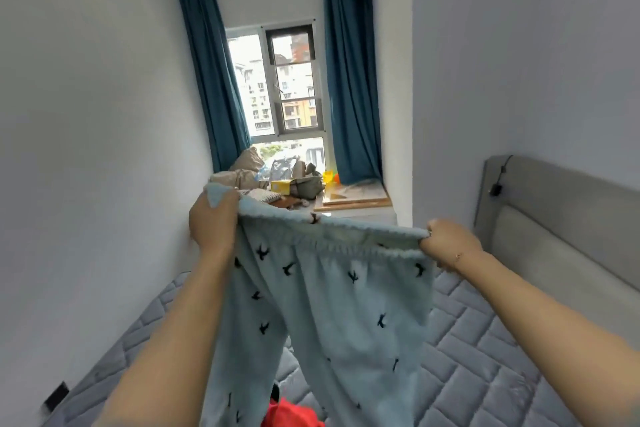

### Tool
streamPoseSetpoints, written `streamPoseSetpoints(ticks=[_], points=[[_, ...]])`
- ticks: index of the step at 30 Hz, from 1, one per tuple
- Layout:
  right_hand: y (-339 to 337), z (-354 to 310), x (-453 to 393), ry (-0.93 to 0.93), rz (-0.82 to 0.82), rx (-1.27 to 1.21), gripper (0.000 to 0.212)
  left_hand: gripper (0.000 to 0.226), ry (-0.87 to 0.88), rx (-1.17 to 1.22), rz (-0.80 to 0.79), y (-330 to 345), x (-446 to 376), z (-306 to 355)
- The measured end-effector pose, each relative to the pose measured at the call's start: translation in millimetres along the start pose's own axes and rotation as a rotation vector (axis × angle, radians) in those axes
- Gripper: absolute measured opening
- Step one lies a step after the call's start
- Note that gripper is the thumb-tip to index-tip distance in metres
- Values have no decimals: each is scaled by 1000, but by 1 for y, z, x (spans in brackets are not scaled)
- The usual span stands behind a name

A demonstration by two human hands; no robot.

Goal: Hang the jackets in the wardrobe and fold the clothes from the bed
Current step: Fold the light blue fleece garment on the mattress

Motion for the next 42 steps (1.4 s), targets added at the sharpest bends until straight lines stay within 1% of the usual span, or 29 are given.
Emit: streamPoseSetpoints(ticks=[2, 4, 6, 8, 9, 10, 12, 13, 15, 16, 19, 21, 22, 24, 26, 28, 30, 35, 39, 42], points=[[-12, -2, -8, 95, -83, -297, 11, 33, 35, -15, -103, 1, -14, 16], [-22, -9, -12, 167, -181, -747, 14, 48, 67, -53, -234, 3, -27, 28], [-35, -16, -18, 177, -220, -1176, 25, 56, 79, -190, -358, 3, -35, 38], [-49, -21, -25, 198, -239, -1439, 29, 55, 197, -429, -432, 1, -38, 42], [-55, -23, -27, 208, -247, -1515, 26, 54, 262, -499, -440, 1, -38, 42], [-61, -27, -29, 214, -237, -1554, 23, 50, 293, -514, -427, 0, -39, 41], [-72, -34, -33, 197, -192, -1588, 18, 34, 258, -459, -365, 0, -39, 43], [-79, -37, -34, 183, -178, -1592, 19, 26, 223, -447, -339, -1, -40, 46], [-95, -39, -36, 152, -164, -1524, 22, 27, 121, -405, -309, 1, -44, 54], [-105, -38, -36, 123, -156, -1480, 22, 29, 36, -318, -308, 2, -47, 59], [-133, -34, -40, 24, -126, -1441, 17, 20, -201, -4, -405, 7, -56, 72], [-143, -29, -44, -2, -74, -1425, 16, 18, -273, 54, -460, 14, -59, 78], [-147, -25, -47, 0, -32, -1428, 18, 19, -287, 66, -489, 19, -60, 80], [-154, -12, -54, 31, 108, -1433, 16, 24, -305, 123, -579, 38, -59, 84], [-160, 7, -59, 80, 272, -1422, 14, 28, -362, 262, -665, 68, -53, 89], [-165, 32, -64, 135, 386, -1427, 12, 27, -431, 427, -713, 106, -38, 100], [-174, 60, -68, 175, 450, -1442, 7, 25, -435, 547, -764, 151, -20, 119], [-205, 137, -69, 232, 586, -1534, 10, 23, -435, 713, -844, 248, 21, 173], [-233, 187, -63, 169, 674, -1617, 11, 20, -480, 892, -878, 299, 44, 194], [-246, 197, -46, 81, 784, -1594, 17, 20, -507, 950, -957, 316, 51, 185]])
Point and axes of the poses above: each hand's wrist, its own x-axis away from the middle knuckle, its own y-axis out of the palm, z = x × y, the point moved 1 cm from there along -x, towards the middle knuckle, and after that the axes turned 1 degree about y, right-handed, at the moved point
